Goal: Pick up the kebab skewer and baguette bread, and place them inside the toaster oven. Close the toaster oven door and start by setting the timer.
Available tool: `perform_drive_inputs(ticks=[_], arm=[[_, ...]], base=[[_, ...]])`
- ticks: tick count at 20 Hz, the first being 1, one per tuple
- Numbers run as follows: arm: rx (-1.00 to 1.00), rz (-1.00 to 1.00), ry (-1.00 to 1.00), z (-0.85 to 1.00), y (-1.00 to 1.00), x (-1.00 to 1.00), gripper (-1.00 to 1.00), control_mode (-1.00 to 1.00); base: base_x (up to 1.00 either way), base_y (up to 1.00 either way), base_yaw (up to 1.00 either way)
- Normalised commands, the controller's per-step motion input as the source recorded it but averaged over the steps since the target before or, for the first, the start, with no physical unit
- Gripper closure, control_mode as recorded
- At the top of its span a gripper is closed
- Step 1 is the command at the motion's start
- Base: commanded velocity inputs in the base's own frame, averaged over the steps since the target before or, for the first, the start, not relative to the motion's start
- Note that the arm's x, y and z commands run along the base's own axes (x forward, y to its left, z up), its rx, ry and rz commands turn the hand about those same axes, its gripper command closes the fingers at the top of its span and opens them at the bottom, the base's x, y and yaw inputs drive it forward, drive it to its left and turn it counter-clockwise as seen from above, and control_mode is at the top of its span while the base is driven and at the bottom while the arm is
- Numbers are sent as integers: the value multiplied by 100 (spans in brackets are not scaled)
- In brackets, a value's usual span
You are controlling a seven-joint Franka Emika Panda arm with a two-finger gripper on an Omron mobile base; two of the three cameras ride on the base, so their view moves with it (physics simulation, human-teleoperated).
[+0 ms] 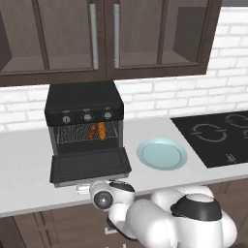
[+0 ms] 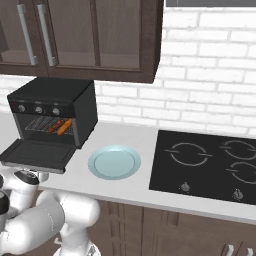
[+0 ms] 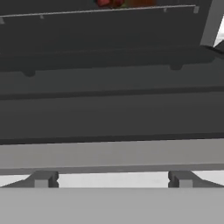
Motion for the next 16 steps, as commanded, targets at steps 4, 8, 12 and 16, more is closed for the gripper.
perform_drive_inputs(ticks=[4,8,12,16], arm=[[1,0,-3,48,0,19,-100,-100],[2,0,-5,62,0,15,-100,-100],[3,0,-2,69,0,21,-100,-100],[2,0,-1,66,0,26,-100,-100]], base=[[0,0,0],[0,0,0],[0,0,0],[0,0,0]])
